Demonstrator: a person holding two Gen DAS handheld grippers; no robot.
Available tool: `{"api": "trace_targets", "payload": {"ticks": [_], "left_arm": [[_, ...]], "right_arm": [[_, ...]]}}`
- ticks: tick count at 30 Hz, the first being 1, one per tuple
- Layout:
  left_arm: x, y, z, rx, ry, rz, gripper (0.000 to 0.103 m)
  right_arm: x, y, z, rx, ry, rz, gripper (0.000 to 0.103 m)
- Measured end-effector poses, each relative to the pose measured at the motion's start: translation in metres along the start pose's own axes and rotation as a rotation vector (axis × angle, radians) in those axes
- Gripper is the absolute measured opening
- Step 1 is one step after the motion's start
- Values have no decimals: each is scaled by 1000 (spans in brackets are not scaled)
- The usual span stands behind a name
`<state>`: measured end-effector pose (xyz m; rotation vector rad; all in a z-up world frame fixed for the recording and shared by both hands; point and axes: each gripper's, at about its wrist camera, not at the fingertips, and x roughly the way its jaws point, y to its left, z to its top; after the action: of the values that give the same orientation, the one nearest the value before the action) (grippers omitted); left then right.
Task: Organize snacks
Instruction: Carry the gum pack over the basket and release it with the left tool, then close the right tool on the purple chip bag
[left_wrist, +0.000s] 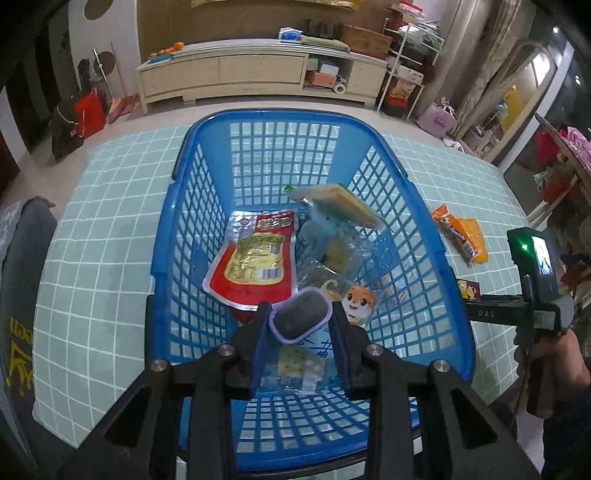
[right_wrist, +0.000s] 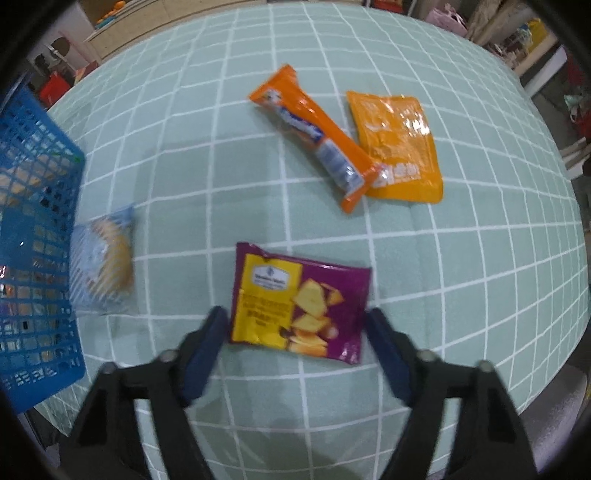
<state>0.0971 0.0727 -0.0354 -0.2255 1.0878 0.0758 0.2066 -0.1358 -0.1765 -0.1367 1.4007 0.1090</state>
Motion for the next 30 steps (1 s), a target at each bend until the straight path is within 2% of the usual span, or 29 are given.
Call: {"api": "trace_targets", "payload": {"ticks": [2,4,8,12,18,24,28,30], "left_arm": [[-3,0,-1,7,-1,0,34],[-7,-1,-2,13,-14,-3,49],[-22,-4,-2,35,-70,29,57],[-34,-7,0,42,-100,19,58],[-47,-7,-1,31,-108,15,58],[-61,-5,-6,21,-124,24,58],[-66,2,-8,3,-120,30,58],[-68,4,-11,0,-125,34,58]], "right_arm": [[-4,4,-2,-27,-6,1,63],[-8,4,-1,-28,-11,4,62],[-10,7,-7,-22,-31,28,58],[-18,10,-17,-19,-41,65,51],[-38,16,-31,-20,-68,123,51],[-81,27,-42,-43,-136,183,50],[-110,21,-41,-67,-191,226,50],[-131,16,-52,-83,-220,252,50]]}}
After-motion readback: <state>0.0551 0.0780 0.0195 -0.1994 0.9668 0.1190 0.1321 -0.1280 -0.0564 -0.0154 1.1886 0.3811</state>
